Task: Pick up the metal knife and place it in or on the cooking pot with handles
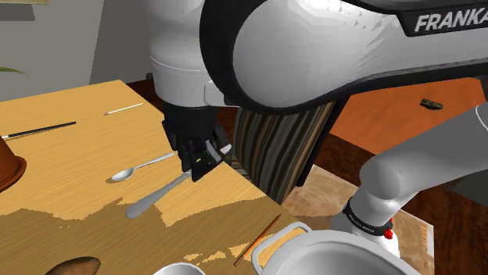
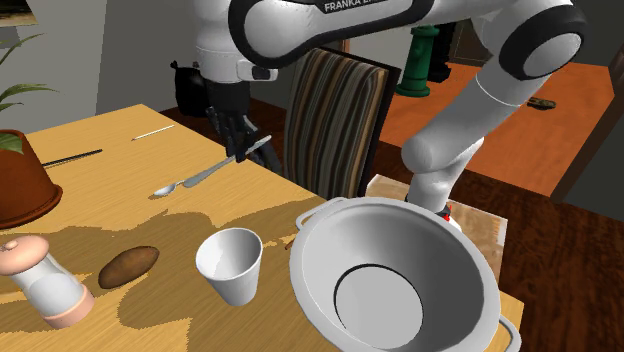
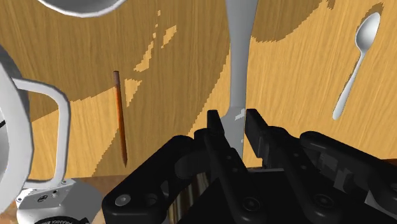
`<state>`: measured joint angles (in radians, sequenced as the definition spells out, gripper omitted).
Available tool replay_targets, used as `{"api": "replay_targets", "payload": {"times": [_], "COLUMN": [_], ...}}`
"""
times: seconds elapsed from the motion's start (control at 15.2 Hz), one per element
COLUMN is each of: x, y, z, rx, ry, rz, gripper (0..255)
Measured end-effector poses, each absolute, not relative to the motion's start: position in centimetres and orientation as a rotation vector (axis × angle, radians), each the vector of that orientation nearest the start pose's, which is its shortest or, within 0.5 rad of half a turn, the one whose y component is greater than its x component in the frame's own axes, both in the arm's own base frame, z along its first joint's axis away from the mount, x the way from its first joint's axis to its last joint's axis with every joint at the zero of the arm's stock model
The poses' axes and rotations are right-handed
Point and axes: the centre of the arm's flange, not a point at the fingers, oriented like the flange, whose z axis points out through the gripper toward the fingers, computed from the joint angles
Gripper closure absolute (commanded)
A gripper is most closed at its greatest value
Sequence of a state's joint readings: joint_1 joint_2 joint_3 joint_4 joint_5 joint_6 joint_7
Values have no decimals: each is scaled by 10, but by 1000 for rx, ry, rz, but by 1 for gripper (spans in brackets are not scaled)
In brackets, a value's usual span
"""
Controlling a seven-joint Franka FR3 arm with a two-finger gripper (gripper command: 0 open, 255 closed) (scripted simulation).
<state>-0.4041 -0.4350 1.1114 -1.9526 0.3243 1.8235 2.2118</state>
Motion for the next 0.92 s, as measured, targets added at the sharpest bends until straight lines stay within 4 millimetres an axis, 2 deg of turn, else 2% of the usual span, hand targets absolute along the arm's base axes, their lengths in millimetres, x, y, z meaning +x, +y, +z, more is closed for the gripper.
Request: {"api": "replay_targets", "payload": {"times": [0.92], "x": [140], "y": [399], "z": [555], "rx": [-2134], "ry": [2192], "rz": [-118], "gripper": [255]}}
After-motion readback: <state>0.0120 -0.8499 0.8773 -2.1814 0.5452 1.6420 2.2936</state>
